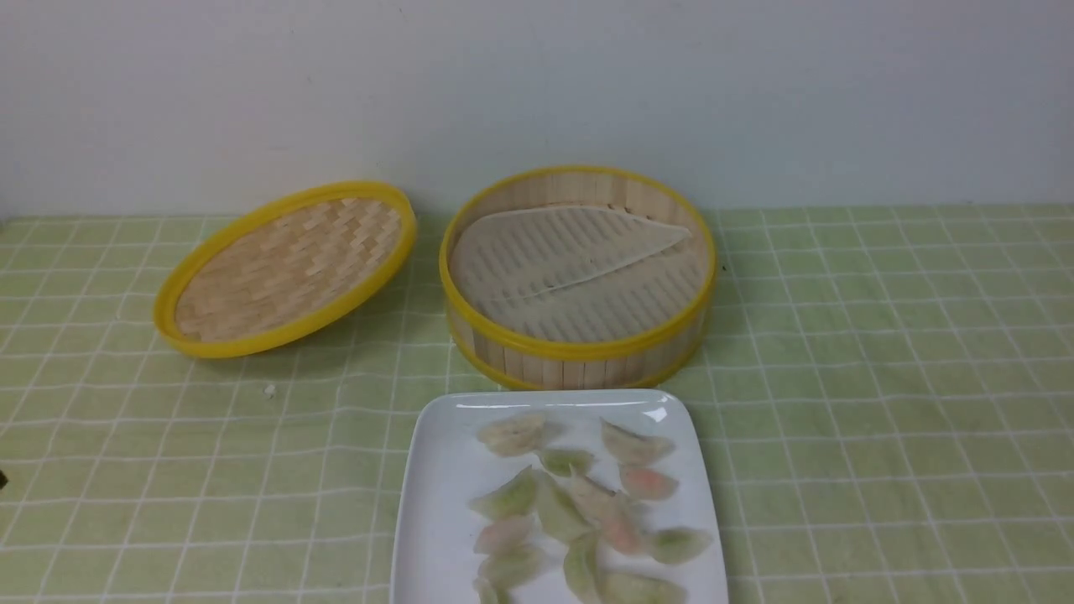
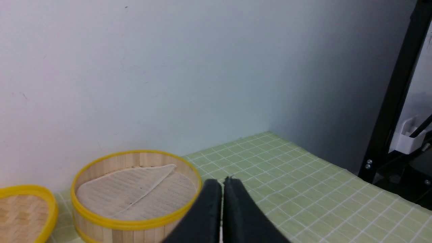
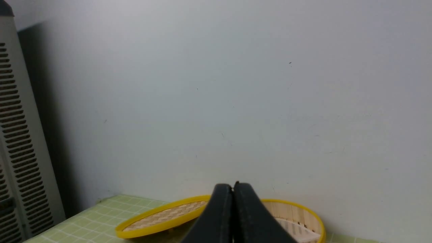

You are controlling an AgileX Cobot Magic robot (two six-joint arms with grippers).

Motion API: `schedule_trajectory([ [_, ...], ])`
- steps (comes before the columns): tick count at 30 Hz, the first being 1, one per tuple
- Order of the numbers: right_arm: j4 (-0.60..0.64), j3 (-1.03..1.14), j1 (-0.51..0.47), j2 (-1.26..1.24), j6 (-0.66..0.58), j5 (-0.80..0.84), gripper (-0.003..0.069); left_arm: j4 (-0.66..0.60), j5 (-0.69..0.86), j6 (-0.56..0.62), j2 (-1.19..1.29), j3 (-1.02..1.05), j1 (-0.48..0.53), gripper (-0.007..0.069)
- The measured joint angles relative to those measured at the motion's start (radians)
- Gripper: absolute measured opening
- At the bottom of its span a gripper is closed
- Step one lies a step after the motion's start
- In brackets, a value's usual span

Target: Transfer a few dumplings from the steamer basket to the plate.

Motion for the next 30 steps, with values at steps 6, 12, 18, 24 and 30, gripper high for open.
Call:
schedule_trajectory([
  [6,0.000,0.000,0.000,0.000,0.000,0.000,-0.0015,0.020,-0.005,0.001,0.000,0.003,0.000,-0.0006],
  [12,0.000,0.000,0.000,0.000,0.000,-0.001,-0.0015,0.143,-0.116,0.001,-0.008,0.113,0.029,-0.0006],
  [18,0.000,0.000,0.000,0.000,0.000,-0.002,-0.0015,0.161,-0.240,0.021,-0.052,0.341,0.287,-0.0006],
  [24,0.000,0.000,0.000,0.000,0.000,-0.002,-0.0015,0.167,-0.286,0.028,-0.178,0.554,0.522,-0.0006],
  [30,-0.001,0.000,0.000,-0.001,0.000,-0.005,-0.0015,0.169,-0.186,0.033,-0.217,0.646,0.550,-0.0006],
])
